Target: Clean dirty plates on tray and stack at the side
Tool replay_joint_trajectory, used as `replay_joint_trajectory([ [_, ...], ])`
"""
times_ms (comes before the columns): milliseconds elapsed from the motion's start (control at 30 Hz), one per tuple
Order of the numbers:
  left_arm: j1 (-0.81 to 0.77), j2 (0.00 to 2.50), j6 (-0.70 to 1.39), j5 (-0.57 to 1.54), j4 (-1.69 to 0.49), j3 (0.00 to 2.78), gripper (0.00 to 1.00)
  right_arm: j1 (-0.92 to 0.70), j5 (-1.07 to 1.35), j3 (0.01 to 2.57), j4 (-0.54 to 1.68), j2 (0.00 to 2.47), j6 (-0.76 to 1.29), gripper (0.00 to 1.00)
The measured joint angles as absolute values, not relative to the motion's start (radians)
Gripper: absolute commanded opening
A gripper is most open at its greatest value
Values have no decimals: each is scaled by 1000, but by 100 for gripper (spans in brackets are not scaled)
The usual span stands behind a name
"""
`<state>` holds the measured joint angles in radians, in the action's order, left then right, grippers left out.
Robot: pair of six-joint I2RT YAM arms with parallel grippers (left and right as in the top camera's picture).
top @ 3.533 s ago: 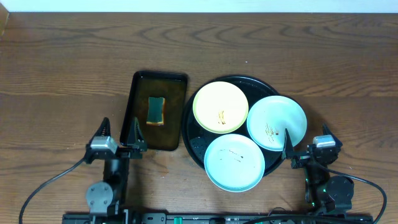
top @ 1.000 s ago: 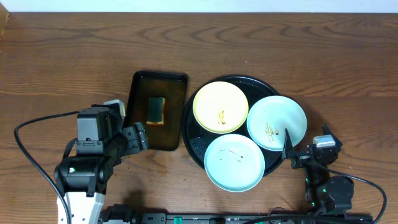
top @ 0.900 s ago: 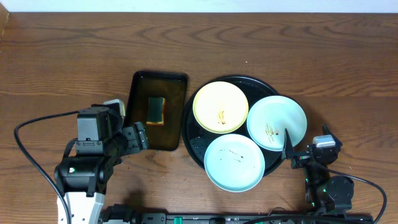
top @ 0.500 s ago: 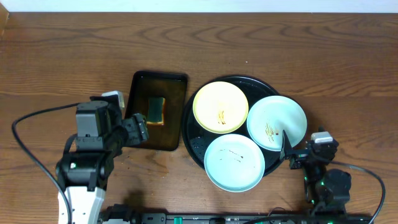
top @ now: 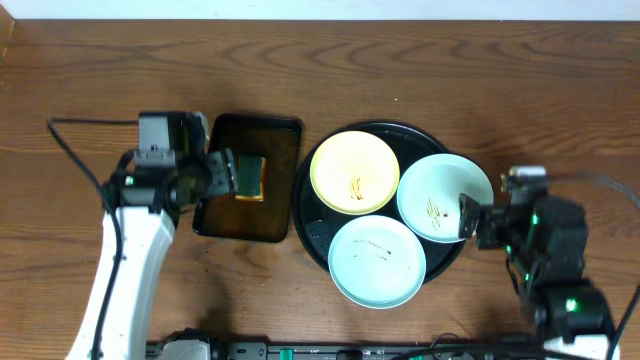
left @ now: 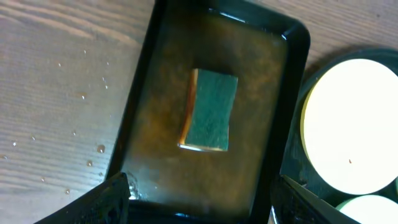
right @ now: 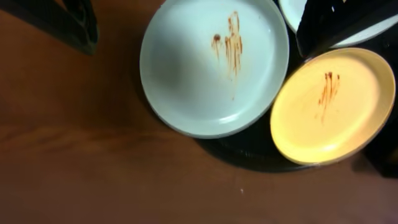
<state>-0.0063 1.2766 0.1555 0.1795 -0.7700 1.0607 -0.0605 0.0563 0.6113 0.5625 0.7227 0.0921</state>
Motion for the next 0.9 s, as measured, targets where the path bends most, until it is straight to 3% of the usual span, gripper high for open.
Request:
replay_joint_trajectory([
  [300, -60, 1440, 136, 174, -767, 1110, 73, -60, 72, 786, 651, 986, 96, 99],
  [667, -153, 1640, 100, 91, -641, 1110, 69, -60, 75, 787, 646, 1022, 99, 99],
  [900, -153, 1750, 96, 40, -608, 1110, 60, -60, 75, 787, 645, 1022, 99, 99],
])
